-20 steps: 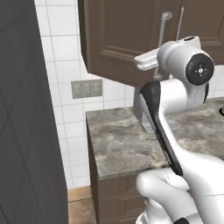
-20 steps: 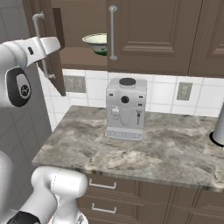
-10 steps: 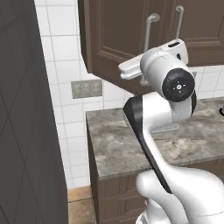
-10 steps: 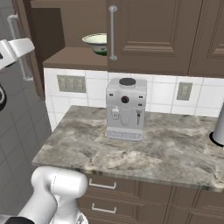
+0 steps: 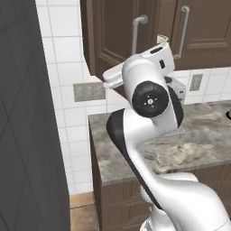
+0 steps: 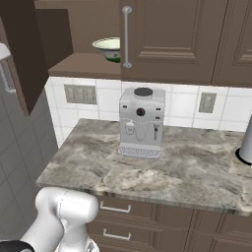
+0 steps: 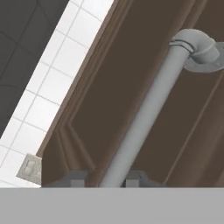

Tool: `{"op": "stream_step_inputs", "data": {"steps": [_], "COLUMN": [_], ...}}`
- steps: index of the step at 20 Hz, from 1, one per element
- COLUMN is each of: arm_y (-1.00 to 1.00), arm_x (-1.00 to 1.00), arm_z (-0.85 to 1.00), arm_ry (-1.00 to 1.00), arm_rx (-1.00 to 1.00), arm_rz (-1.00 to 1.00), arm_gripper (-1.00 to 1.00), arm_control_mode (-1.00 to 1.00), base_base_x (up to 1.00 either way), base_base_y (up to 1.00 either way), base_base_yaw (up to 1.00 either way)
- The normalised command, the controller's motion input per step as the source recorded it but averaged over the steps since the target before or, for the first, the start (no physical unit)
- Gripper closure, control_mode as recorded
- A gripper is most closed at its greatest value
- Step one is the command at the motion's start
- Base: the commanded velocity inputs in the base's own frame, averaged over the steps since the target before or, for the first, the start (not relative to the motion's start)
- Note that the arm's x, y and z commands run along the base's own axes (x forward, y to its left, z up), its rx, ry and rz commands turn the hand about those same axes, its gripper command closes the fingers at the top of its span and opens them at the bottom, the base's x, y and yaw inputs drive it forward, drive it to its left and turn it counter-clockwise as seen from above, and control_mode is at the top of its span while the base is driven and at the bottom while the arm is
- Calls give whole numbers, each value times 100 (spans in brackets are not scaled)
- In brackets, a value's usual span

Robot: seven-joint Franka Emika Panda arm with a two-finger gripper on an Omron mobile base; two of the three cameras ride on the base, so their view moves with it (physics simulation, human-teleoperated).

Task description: Move the bowls from the cabinet to the plates on the dining table.

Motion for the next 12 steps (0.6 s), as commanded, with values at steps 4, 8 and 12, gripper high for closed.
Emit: {"op": "stream_step_inputs", "data": {"steps": [4,8,12], "arm_y": [33,33,29], "arm_x": [-47,-59,-67], "arm_z": [20,19,27], "arm_ry": [0,0,-1], "arm_rx": [-6,-6,-4], "arm_rz": [-7,-4,-2], "arm_gripper": [-100,-100,-100], "arm_control_mode": [-100,-100,-100], "base_base_x": [0,0,0], "base_base_y": [0,0,0], "base_base_yaw": [0,0,0]}}
